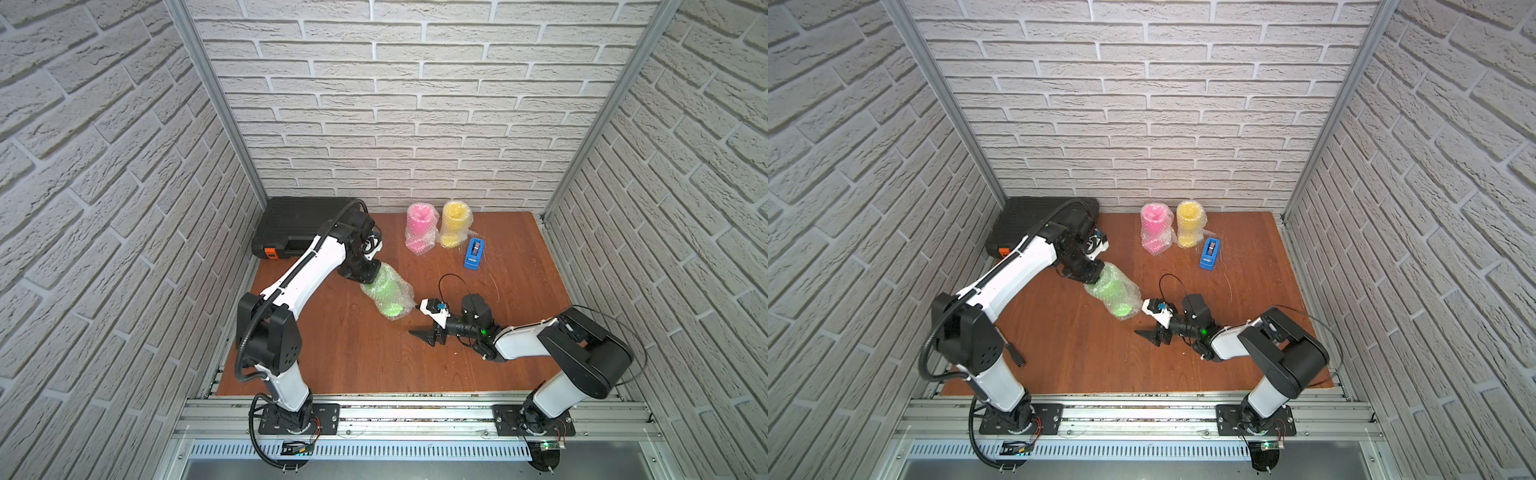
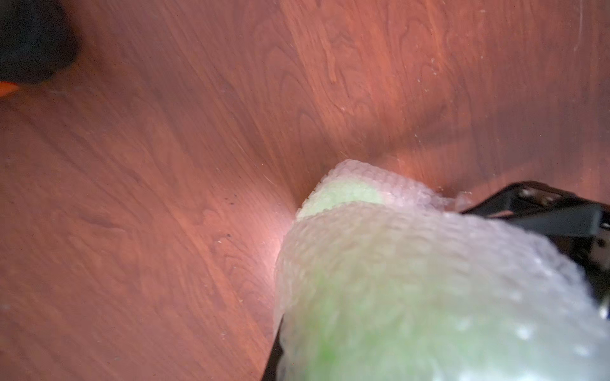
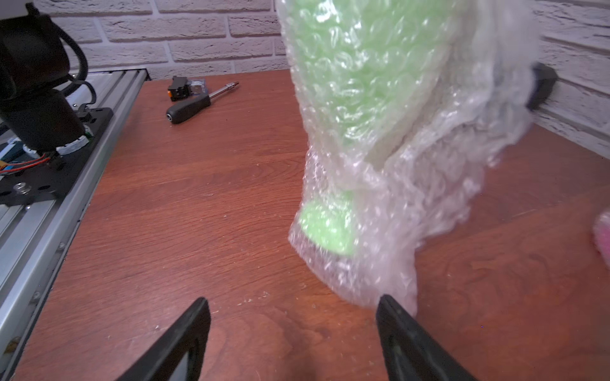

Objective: Wrap wine glasses in bubble wrap
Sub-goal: Place the bubble wrap at the center of the board, then reset both arms

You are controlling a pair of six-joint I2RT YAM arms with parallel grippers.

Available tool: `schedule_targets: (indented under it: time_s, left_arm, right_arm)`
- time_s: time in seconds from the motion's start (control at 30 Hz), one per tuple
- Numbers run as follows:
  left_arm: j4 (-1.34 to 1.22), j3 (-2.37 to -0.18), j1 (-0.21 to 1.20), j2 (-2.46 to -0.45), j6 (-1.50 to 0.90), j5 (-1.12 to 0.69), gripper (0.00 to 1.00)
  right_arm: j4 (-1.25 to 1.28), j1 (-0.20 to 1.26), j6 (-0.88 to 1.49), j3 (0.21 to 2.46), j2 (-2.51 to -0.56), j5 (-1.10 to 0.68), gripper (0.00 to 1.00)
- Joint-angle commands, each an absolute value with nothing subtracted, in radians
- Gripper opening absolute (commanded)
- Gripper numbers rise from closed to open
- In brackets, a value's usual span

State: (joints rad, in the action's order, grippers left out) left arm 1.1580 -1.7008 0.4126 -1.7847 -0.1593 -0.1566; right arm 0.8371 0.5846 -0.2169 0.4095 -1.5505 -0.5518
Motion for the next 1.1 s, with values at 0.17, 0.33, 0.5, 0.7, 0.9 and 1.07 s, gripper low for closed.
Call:
schedule_targets:
  time_s: [0.17,0.33,0.5,0.7,0.9,1.07]
  left_arm:
    - [1.439,-2.146,0.381,-2.153,0.023,-0.037,0.08]
    - [1.507,-2.321,0.381,-2.271,0.057,-0.035,0.39]
    - [1.471,-2.367,0.371,-2.204,0.063,-0.03,0.76]
    - [1.412,-2.356,0.319,-2.062,0.058,-0.102,0.98]
    - [1.075,-1.948,0.245,-1.795,-0.016,-0.043,0.98]
    - [0.553,-1.3,0.136,-1.469,-0.162,0.03,0.97]
  right_arm:
    - [0.437,0.58,-0.207,0.511,-1.372,-0.428,0.79]
    - [0.286,0.578,-0.224,0.576,-1.319,-0.357,0.79]
    - [0.169,0.55,-0.231,0.64,-1.29,-0.265,0.79]
    - [0.073,0.462,-0.229,0.714,-1.273,-0.191,0.79]
    - [0.021,0.332,-0.193,0.765,-1.316,-0.033,0.8]
    - [0.139,0.214,-0.11,0.733,-1.391,0.164,0.9]
